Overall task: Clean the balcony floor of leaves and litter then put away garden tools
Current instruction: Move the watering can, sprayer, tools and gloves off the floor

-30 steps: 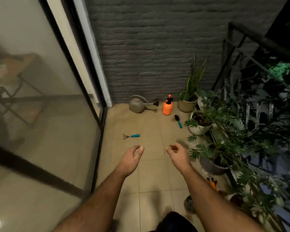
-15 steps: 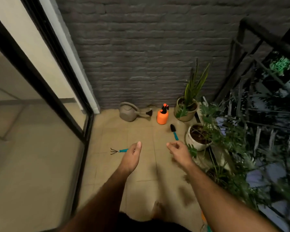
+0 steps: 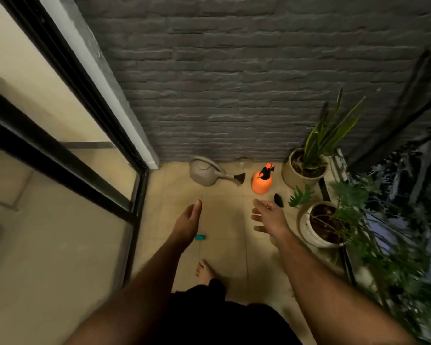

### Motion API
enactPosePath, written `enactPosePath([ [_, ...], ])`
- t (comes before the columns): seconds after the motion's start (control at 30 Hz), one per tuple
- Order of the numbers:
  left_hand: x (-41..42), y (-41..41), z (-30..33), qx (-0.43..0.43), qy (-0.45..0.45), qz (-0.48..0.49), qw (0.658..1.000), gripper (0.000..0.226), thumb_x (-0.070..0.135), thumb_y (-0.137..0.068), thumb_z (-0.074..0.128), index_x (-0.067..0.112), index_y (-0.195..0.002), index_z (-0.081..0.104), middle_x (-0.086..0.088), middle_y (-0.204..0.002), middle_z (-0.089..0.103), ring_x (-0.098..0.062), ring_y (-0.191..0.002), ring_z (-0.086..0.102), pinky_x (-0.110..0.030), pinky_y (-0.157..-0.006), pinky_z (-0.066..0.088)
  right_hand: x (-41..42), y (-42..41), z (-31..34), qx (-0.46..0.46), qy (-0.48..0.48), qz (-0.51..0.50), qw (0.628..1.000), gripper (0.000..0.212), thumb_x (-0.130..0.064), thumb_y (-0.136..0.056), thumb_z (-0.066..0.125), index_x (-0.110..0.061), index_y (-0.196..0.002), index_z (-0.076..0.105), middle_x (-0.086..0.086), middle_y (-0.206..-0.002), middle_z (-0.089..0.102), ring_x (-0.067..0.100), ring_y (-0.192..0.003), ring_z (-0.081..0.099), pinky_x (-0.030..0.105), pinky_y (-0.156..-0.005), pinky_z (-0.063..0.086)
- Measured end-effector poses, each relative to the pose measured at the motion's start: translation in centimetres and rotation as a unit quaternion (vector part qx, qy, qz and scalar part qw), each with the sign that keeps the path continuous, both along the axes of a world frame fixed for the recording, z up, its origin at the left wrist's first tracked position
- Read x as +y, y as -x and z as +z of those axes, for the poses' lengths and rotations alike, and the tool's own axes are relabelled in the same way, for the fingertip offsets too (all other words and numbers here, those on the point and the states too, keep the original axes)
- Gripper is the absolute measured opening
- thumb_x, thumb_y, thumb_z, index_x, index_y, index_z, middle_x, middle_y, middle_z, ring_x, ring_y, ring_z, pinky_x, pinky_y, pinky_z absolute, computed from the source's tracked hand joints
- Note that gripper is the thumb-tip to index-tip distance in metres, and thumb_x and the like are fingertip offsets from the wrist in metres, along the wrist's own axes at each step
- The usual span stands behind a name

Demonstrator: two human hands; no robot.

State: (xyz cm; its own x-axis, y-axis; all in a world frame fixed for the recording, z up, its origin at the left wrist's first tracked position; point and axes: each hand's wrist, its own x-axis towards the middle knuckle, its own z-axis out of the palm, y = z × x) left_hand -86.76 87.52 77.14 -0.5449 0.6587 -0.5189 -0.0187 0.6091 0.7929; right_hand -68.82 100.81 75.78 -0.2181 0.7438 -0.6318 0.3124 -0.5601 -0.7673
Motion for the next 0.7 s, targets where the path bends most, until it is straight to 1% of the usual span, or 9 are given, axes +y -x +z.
enactPosePath([
  [0.1,3.6,3.9,0.4,0.009,0.012,-0.032,0.999,0.05,0.049,-0.104,0.034,0.015,-0.133,0.056,0.007,-0.113,0.054,-0.015,-0.106,0.054,-0.031,-0.091,0.042,3.4,3.4,-0.7,-0.001,0.014,-0.012,1.0,0.014,-0.035,-0.096,0.062,-0.022,-0.093,0.061,0.003,-0.095,0.066,0.021,-0.094,0.064,0.049,-0.086,0.055],
  [0.13,4.8,5.2,0.2,0.015,0.02,-0.027,0.999,0.052,0.049,-0.104,0.033,0.013,-0.134,0.056,0.004,-0.115,0.055,-0.016,-0.107,0.054,-0.032,-0.093,0.042,4.4,4.5,-0.9,0.0,0.024,-0.016,1.0,0.013,-0.036,-0.096,0.062,-0.023,-0.093,0.061,0.003,-0.096,0.067,0.02,-0.095,0.064,0.049,-0.086,0.055],
  [0.27,10.0,10.0,-0.8,0.028,0.041,-0.04,0.998,0.057,0.052,-0.103,0.032,0.01,-0.133,0.056,-0.008,-0.128,0.06,-0.023,-0.116,0.056,-0.044,-0.105,0.043,8.6,8.6,-2.3,0.013,0.056,-0.032,0.998,0.017,-0.035,-0.098,0.06,-0.02,-0.09,0.059,0.004,-0.088,0.062,0.018,-0.082,0.059,0.034,-0.069,0.05],
  [0.33,12.8,12.1,-1.2,0.017,0.054,-0.046,0.997,0.067,0.061,-0.098,0.032,0.013,-0.137,0.054,-0.008,-0.136,0.057,-0.024,-0.122,0.055,-0.046,-0.108,0.041,11.3,10.7,-3.5,0.009,0.067,-0.033,0.997,0.019,-0.033,-0.098,0.06,-0.017,-0.088,0.057,0.009,-0.086,0.059,0.021,-0.078,0.054,0.031,-0.064,0.046],
  [0.43,16.7,15.0,-1.8,-0.006,0.07,-0.018,0.997,0.097,0.086,-0.076,0.03,0.02,-0.144,0.047,-0.005,-0.146,0.05,-0.026,-0.133,0.048,-0.053,-0.112,0.037,15.2,13.8,-5.4,0.013,0.086,-0.041,0.995,0.018,-0.034,-0.098,0.06,-0.018,-0.089,0.057,0.007,-0.087,0.06,0.018,-0.077,0.058,0.031,-0.061,0.047],
  [0.47,17.9,16.0,-2.3,-0.006,0.076,-0.01,0.997,0.097,0.088,-0.076,0.03,0.02,-0.144,0.047,-0.004,-0.147,0.05,-0.026,-0.134,0.047,-0.052,-0.112,0.037,16.5,14.8,-5.9,0.013,0.093,-0.039,0.995,0.018,-0.035,-0.098,0.06,-0.019,-0.091,0.057,0.006,-0.089,0.062,0.017,-0.078,0.06,0.031,-0.062,0.048],
  [0.57,21.1,19.1,-2.5,-0.016,0.079,-0.014,0.997,0.06,0.062,-0.098,0.031,0.02,-0.135,0.053,-0.003,-0.137,0.054,-0.025,-0.13,0.049,-0.045,-0.109,0.039,20.0,17.7,-7.0,0.008,0.105,-0.028,0.994,0.015,-0.037,-0.099,0.057,-0.023,-0.093,0.058,0.006,-0.093,0.064,0.018,-0.079,0.063,0.029,-0.06,0.047],
  [0.6,22.1,20.4,-2.9,-0.007,0.092,-0.019,0.996,0.06,0.06,-0.099,0.032,0.019,-0.136,0.054,-0.005,-0.138,0.054,-0.025,-0.129,0.05,-0.047,-0.11,0.039,21.1,18.6,-7.4,0.007,0.11,-0.019,0.994,0.015,-0.038,-0.1,0.056,-0.025,-0.094,0.059,0.006,-0.094,0.064,0.017,-0.078,0.063,0.028,-0.059,0.047],
  [0.7,25.1,23.4,-4.5,0.0,0.119,-0.017,0.993,0.083,0.072,-0.087,0.031,0.014,-0.143,0.049,-0.01,-0.145,0.051,-0.027,-0.129,0.05,-0.052,-0.111,0.038,23.9,21.2,-8.4,0.013,0.126,-0.011,0.992,0.021,-0.044,-0.098,0.057,-0.025,-0.095,0.062,0.004,-0.097,0.065,0.017,-0.082,0.065,0.03,-0.062,0.049],
])
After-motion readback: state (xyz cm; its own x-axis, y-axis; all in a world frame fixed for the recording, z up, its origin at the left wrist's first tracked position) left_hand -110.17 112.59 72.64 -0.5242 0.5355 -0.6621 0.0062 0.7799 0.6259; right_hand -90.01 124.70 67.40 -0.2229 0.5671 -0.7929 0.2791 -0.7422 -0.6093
